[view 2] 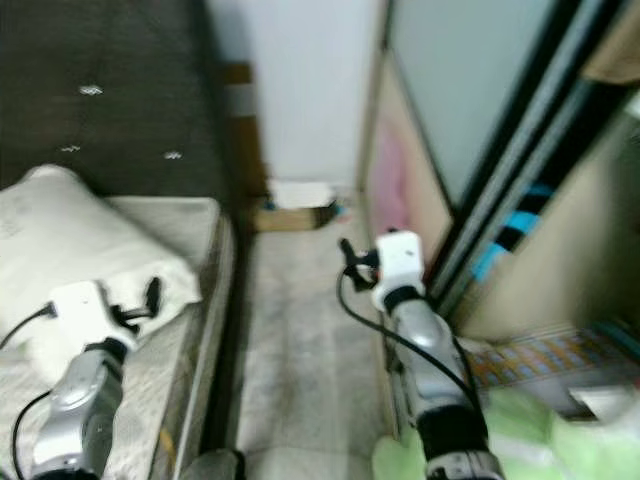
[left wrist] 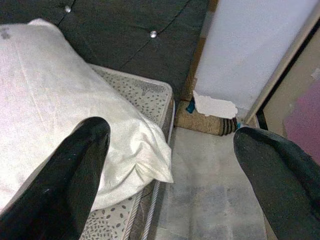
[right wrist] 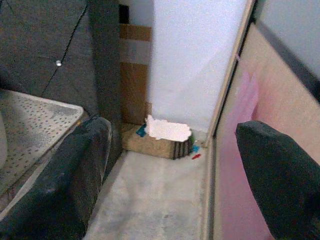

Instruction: Clean up the room

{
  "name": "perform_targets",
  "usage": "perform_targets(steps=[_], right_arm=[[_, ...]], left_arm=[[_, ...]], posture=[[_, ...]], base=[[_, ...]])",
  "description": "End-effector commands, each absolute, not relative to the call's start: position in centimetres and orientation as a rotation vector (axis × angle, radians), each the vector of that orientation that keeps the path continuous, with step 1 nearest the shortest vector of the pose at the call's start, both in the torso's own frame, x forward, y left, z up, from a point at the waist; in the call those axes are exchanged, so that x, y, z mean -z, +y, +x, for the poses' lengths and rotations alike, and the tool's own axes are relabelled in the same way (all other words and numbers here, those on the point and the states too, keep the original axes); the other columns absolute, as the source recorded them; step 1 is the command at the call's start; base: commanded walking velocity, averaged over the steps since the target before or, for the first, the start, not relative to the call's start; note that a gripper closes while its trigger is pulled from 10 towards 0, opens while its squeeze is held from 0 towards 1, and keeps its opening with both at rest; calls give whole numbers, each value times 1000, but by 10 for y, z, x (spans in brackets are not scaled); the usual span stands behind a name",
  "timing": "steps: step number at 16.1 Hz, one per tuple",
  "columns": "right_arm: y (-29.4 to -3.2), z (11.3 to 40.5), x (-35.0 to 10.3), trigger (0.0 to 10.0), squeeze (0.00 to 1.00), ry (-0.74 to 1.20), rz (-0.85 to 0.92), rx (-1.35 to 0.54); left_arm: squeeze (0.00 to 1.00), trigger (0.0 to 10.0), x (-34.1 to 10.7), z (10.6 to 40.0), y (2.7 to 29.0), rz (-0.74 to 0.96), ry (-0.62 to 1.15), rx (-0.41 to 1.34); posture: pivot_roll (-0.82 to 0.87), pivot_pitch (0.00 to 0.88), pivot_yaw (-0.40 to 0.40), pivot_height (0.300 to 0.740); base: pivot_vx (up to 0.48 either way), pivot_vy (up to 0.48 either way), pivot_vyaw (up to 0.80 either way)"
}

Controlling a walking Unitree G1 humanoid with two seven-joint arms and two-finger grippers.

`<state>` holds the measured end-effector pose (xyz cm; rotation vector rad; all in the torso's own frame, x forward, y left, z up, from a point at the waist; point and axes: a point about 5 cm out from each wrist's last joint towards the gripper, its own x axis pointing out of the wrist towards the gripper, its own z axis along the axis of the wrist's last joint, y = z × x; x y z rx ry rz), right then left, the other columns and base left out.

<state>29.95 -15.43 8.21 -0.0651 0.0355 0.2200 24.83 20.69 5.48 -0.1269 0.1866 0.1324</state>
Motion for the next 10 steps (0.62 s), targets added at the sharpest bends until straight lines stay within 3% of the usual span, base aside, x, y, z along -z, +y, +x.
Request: perform_targets(steps=[1, 3, 6, 10], right_arm=[[-148, 304, -94, 10000, 0, -3, -31, -238], [-143, 304, -98, 10000, 0, -9, -6, -247], [-143, 303, -94, 10000, 0, 9, 7, -243], [-144, 303, -98, 10000, 0, 6, 27, -237]], left_arm=[[0, 10000, -56, 249, 211, -21, 226, -140], [0, 10000, -52, 248, 207, 59, 287, -91], [0, 10000, -62, 250, 195, -23, 187, -38], [0, 10000, -83, 259, 196, 1, 140, -73]], posture=[[-34, 0, -23, 740], [-34, 0, -23, 740], [-28, 0, -28, 740], [-29, 0, -30, 740]], base=[[0, 0, 794], [0, 0, 794], [0, 0, 794], [0, 0, 791]])
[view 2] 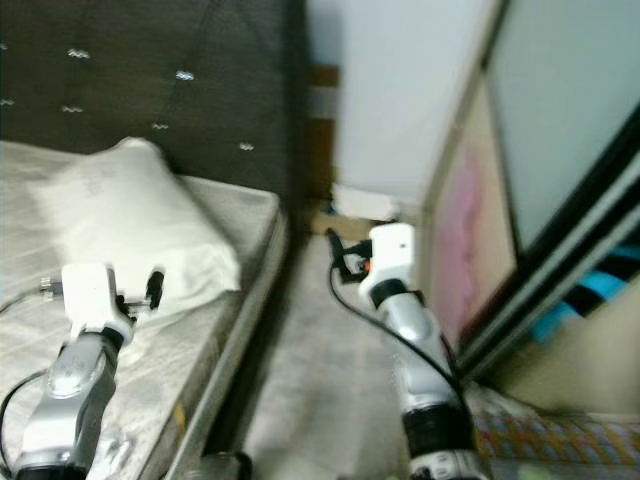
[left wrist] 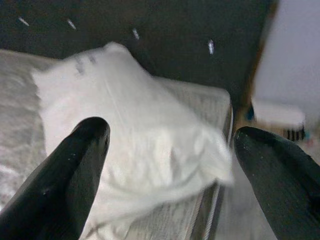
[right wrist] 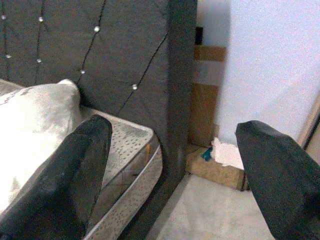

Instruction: Clean up the room

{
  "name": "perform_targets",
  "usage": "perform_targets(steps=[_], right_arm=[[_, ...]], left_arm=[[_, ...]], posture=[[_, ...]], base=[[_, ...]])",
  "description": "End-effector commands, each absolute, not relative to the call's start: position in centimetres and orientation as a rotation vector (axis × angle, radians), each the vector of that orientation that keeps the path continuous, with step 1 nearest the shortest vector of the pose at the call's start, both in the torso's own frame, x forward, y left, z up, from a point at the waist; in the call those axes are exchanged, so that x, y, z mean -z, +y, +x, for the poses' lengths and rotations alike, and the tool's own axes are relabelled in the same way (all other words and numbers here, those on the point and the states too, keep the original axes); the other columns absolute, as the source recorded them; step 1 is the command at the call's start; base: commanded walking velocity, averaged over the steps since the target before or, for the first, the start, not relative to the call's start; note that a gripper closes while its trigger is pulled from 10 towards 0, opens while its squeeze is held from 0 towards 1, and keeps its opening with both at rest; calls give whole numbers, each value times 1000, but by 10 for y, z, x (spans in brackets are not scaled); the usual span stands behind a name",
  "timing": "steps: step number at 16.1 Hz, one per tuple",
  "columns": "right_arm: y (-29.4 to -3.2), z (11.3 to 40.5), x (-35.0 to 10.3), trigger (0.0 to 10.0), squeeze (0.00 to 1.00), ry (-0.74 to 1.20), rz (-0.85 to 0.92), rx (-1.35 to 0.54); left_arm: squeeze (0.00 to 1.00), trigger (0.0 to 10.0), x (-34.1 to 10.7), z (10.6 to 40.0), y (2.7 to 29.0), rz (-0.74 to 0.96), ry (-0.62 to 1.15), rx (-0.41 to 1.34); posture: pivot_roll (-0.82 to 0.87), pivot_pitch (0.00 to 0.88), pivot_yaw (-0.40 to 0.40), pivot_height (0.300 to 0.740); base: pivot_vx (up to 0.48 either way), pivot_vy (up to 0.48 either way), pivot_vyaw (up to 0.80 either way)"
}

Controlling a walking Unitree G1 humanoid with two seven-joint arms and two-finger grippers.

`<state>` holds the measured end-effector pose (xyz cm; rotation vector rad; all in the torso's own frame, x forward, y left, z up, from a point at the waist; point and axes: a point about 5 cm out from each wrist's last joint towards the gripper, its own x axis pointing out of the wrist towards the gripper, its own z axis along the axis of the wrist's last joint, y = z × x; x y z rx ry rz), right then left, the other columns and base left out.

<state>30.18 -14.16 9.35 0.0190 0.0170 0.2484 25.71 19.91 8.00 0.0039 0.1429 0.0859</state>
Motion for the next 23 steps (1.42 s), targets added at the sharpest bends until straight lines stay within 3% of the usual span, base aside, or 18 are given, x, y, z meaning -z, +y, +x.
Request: perform_targets(steps=[1, 4, 9, 23], right_arm=[[-142, 302, -98, 10000, 0, 7, 27, -243], [-140, 301, -98, 10000, 0, 8, 28, -262], [-135, 301, -98, 10000, 0, 11, 30, -300], [-130, 305, -98, 10000, 0, 7, 37, -322]], left_arm=[[0, 10000, -85, 260, 195, 6, 134, -71], [0, 10000, -63, 248, 188, -59, 206, -77], [0, 10000, -76, 252, 200, 8, 159, -166], [0, 10000, -69, 255, 195, -78, 174, -128]], posture=[[-29, 0, -30, 740], [-38, 0, -28, 740], [-29, 0, -32, 740], [-22, 0, -28, 740]], base=[[0, 0, 788], [0, 0, 788], [0, 0, 783], [0, 0, 782]])
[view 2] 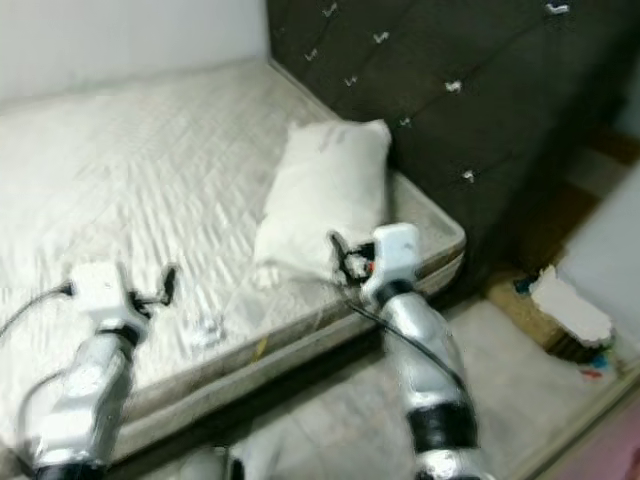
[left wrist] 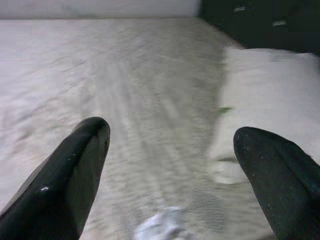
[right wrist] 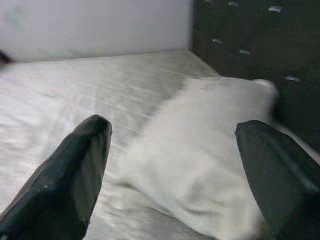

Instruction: Clean up the room

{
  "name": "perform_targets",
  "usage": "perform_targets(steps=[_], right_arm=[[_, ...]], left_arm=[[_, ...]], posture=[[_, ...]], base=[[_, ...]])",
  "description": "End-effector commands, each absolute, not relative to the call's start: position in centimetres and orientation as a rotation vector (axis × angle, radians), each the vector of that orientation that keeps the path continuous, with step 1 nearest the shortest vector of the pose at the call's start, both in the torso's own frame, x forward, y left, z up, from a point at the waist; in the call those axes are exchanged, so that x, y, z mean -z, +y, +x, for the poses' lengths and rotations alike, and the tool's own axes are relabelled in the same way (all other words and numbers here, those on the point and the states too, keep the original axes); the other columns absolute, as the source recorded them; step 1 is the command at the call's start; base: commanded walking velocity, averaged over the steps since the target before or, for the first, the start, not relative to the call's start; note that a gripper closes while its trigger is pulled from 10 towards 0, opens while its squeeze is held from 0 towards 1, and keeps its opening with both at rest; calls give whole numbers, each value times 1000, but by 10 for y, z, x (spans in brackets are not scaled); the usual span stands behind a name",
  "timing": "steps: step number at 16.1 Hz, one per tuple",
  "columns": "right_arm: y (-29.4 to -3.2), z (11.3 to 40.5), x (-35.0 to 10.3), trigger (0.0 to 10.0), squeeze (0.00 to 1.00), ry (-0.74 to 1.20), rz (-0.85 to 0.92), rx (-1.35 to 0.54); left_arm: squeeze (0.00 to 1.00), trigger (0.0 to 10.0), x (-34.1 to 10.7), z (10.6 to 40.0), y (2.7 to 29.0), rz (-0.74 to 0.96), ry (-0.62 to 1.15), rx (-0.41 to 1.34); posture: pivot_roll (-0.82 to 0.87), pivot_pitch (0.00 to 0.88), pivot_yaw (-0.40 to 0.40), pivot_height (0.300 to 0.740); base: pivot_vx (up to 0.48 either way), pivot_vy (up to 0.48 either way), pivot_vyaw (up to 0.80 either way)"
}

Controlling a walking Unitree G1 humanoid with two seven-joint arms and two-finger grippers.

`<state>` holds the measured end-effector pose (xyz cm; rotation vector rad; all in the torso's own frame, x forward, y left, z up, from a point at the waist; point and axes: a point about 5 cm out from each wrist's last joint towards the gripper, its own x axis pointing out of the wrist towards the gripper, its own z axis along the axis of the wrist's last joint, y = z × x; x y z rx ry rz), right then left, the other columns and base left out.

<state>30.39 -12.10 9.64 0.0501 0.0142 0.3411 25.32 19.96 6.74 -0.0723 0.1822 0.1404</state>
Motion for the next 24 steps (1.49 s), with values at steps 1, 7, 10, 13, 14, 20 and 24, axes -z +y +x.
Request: perform_targets(steps=[1, 7, 10, 13, 14, 20, 24], right_arm=[[-130, 305, -98, 10000, 0, 6, 37, -323], [-129, 307, -99, 10000, 0, 1, 36, -321], [-130, 308, -100, 10000, 0, 0, 36, -321], [-129, 308, -100, 10000, 0, -4, 42, -323], [-129, 308, -100, 10000, 0, -6, 45, -324], [-129, 308, -101, 10000, 0, -13, 54, -315], [-130, 309, -102, 10000, 0, -11, 51, -317]], left_arm=[[0, 10000, -69, 256, 195, -79, 172, -128], [0, 10000, -71, 258, 193, -90, 162, -120], [0, 10000, -71, 258, 192, -93, 159, -118], [0, 10000, -72, 259, 193, -92, 149, -115], [0, 10000, -74, 259, 193, -92, 139, -110], [0, 10000, -74, 259, 191, -95, 132, -89], [0, 10000, -74, 259, 190, -100, 130, -85]], posture=[[-23, 0, -29, 740], [-32, 0, -28, 740], [-34, 0, -29, 740], [-31, 0, -31, 740], [-31, 0, -30, 740], [-34, 0, -27, 740], [-34, 0, -29, 740]], base=[[0, 0, 781], [0, 0, 781], [0, 0, 781], [0, 0, 775], [0, 0, 706], [174, 0, 98], [307, 0, 0]])
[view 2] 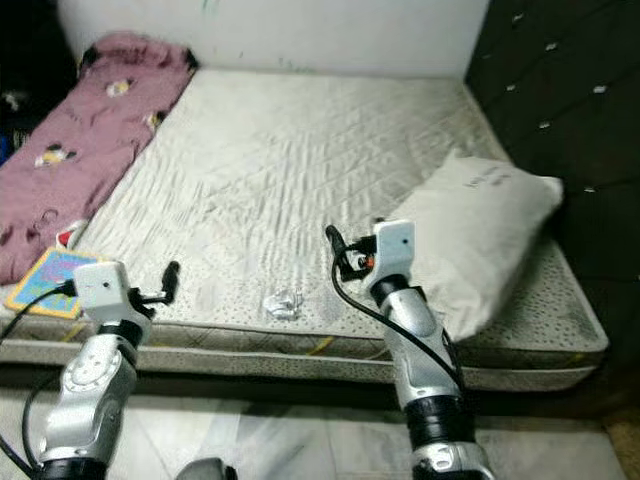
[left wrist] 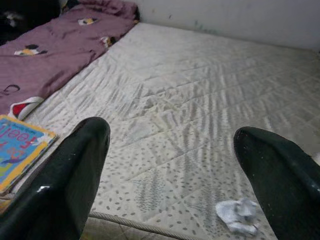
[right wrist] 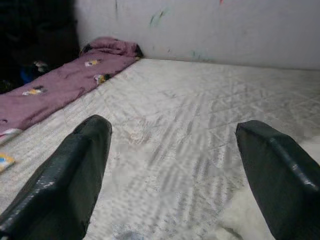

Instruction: Clean up the room

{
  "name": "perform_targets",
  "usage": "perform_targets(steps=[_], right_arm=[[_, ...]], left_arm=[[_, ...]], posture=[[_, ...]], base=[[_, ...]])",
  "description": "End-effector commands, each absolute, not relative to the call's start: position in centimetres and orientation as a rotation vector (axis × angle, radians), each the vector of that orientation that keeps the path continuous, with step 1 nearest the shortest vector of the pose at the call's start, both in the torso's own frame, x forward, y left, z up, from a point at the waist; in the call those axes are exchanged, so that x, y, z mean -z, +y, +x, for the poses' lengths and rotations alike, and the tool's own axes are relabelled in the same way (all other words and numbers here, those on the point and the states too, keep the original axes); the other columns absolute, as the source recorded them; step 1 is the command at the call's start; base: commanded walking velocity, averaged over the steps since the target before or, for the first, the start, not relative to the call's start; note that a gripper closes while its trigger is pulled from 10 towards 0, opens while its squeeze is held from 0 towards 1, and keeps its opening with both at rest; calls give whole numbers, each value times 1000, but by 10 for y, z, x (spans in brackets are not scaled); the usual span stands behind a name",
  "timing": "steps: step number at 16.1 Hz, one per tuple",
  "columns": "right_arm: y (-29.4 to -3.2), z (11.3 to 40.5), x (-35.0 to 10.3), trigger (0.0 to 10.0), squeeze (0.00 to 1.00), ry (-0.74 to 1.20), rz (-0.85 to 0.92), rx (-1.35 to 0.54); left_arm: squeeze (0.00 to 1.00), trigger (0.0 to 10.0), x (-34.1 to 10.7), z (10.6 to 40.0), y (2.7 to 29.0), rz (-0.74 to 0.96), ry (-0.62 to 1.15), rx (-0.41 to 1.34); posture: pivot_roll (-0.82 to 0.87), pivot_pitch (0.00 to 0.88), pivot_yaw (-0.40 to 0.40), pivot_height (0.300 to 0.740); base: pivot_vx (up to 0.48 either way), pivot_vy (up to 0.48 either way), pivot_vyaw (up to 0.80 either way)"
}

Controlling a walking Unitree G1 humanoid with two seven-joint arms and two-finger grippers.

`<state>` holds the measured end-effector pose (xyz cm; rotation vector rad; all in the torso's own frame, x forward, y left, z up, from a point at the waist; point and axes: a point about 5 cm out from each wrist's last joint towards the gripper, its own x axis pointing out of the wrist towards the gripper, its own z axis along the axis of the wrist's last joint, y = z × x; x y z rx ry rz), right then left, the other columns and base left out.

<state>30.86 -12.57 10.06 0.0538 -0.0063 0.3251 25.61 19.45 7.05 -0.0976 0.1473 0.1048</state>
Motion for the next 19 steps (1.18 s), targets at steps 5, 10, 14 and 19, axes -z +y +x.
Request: perform_targets(steps=[5, 10, 14, 19], right_arm=[[-130, 309, -101, 10000, 0, -11, 45, -322], [-130, 309, -101, 10000, 0, -9, 42, -326], [-129, 309, -99, 10000, 0, -7, 38, -327], [-131, 310, -100, 10000, 0, -4, 46, -322]], left_arm=[[0, 10000, -73, 259, 189, -103, 131, -80], [0, 10000, -71, 259, 190, -116, 138, -95], [0, 10000, -69, 259, 192, -134, 154, -106], [0, 10000, -69, 260, 190, -149, 149, -105]], posture=[[-36, 0, -31, 740], [-35, 0, -32, 740], [-33, 0, -33, 740], [-34, 0, -38, 740]], base=[[320, 0, 0], [61, 0, 0], [0, 326, 0], [0, 480, 0]])
